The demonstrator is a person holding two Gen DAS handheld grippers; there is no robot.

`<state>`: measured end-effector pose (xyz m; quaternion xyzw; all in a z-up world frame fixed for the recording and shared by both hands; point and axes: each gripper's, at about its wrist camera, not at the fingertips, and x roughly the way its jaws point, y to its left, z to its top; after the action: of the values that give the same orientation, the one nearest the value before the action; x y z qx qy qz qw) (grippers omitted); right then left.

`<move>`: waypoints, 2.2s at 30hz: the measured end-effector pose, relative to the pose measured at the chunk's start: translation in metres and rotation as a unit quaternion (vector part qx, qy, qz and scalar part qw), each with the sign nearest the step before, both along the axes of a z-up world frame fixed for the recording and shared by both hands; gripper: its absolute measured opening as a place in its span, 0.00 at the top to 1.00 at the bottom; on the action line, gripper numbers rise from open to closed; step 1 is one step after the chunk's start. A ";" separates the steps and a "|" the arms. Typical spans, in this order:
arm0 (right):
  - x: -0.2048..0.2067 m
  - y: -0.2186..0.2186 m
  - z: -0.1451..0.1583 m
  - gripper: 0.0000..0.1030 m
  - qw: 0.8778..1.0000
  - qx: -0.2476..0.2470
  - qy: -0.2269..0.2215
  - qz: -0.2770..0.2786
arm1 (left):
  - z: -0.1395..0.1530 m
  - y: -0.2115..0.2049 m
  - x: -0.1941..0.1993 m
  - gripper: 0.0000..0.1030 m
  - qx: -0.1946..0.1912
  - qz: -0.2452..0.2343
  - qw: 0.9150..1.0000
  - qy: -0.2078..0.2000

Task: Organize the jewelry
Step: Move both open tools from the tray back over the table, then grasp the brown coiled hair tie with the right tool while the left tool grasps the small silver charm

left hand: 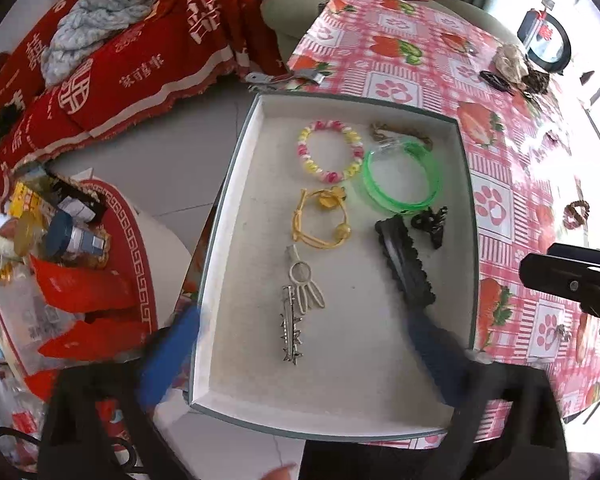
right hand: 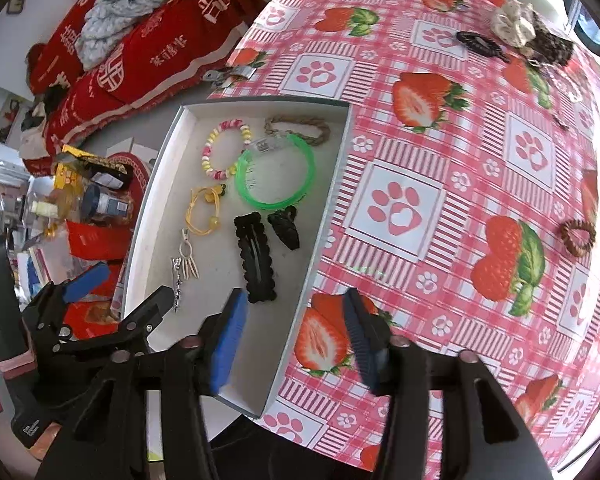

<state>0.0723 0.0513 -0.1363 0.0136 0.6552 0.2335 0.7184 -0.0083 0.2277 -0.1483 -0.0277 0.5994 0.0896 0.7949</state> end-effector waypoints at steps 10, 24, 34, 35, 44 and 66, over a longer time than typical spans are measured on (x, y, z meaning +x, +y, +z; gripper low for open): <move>-0.001 -0.072 0.005 0.21 0.996 -0.015 0.001 -0.093 | 0.019 -0.058 0.026 0.00 -0.008 -0.094 0.996 -0.006; 0.004 -0.217 -0.008 0.21 0.982 -0.044 0.014 -0.182 | 0.014 -0.181 0.041 0.00 -0.030 -0.144 0.989 0.030; 0.034 -0.284 -0.028 0.21 0.987 -0.058 0.008 -0.149 | -0.016 -0.245 0.033 0.00 -0.058 -0.094 0.991 0.075; 0.037 -0.287 -0.029 0.21 0.988 -0.058 0.006 -0.143 | -0.018 -0.249 0.032 0.00 -0.063 -0.089 0.991 0.077; 0.074 -0.289 -0.039 0.21 0.994 -0.061 -0.017 -0.092 | -0.040 -0.272 0.020 0.02 -0.088 -0.055 0.989 0.103; 0.117 -0.238 -0.082 0.44 0.990 -0.119 -0.080 0.006 | -0.092 -0.315 -0.007 0.36 -0.109 -0.020 0.986 0.121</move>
<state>0.1897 -0.1869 -0.2186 -0.0947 0.6192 0.1583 0.7633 -0.0152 -0.0875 -0.2408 -0.0912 0.6977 0.0106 0.7105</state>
